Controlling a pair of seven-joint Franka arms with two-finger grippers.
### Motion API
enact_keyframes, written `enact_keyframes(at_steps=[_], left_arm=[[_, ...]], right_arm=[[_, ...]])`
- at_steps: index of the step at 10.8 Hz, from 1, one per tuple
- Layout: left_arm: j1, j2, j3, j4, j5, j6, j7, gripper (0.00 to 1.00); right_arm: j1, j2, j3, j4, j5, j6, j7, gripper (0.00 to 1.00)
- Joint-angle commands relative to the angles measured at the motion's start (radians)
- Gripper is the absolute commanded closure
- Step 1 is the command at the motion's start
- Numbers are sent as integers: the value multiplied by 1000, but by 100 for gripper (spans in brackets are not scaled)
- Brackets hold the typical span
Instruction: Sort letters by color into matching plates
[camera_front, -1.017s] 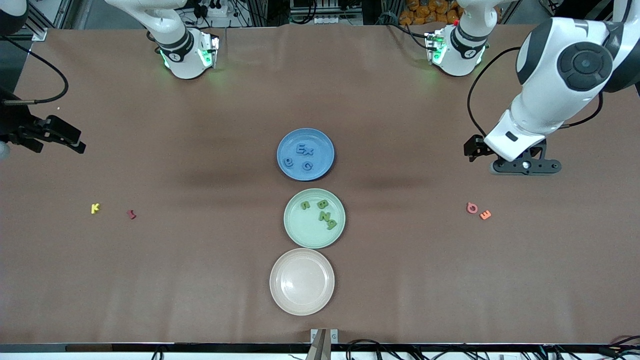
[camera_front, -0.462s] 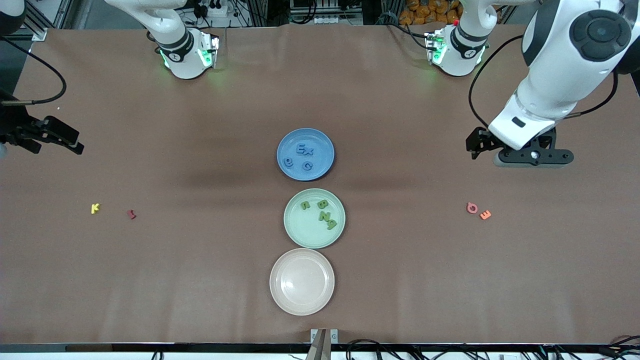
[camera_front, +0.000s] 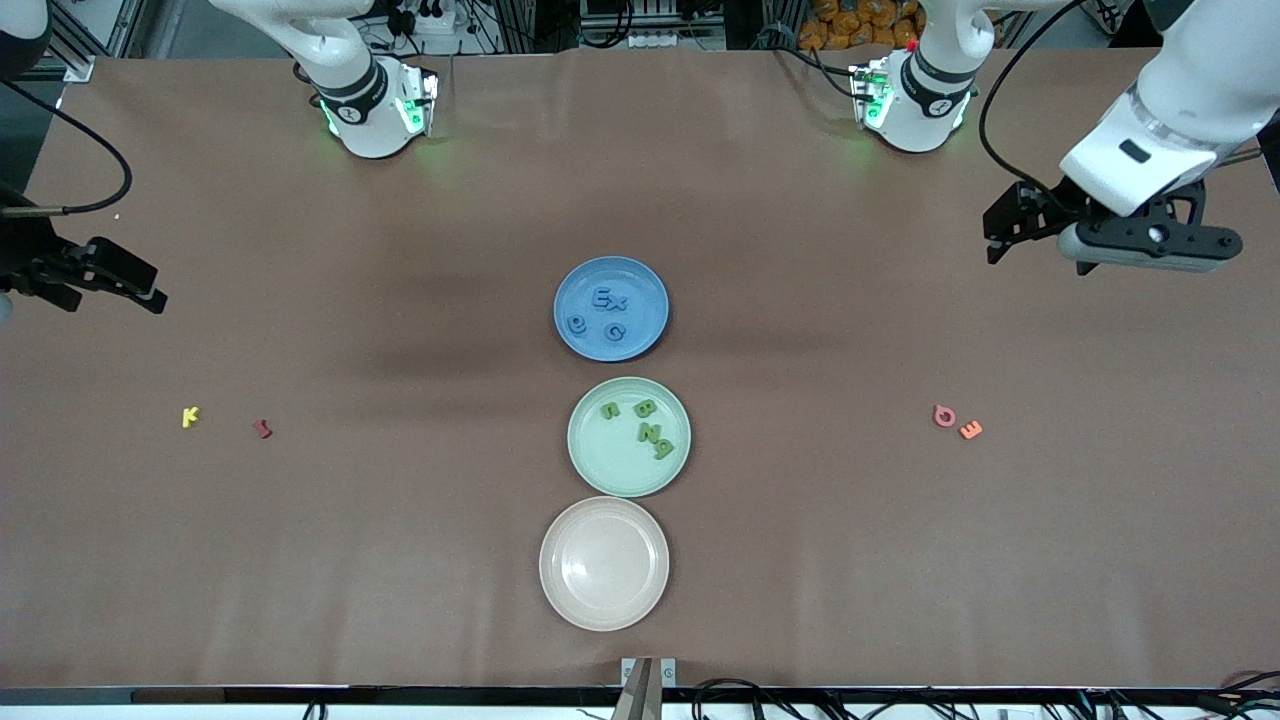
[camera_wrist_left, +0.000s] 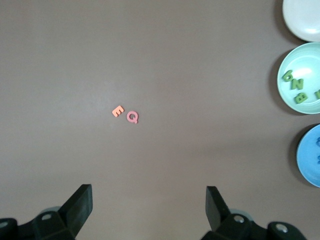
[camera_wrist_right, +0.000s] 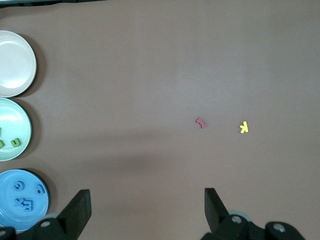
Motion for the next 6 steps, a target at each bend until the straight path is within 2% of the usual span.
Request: enact_keyframes(at_steps=[1,3,6], left_arm=[[-23,21,14,97,-6,-17,62,0],[-20,73,13,194,8,-78,62,0],[-19,113,13,210,39,-87,70,0]], right_arm=[[6,16,-3,33,-6,-20,1,0],[8,20,-3,33,-4,-19,1,0],[15,20,-2,39,-3,-22,2,0]])
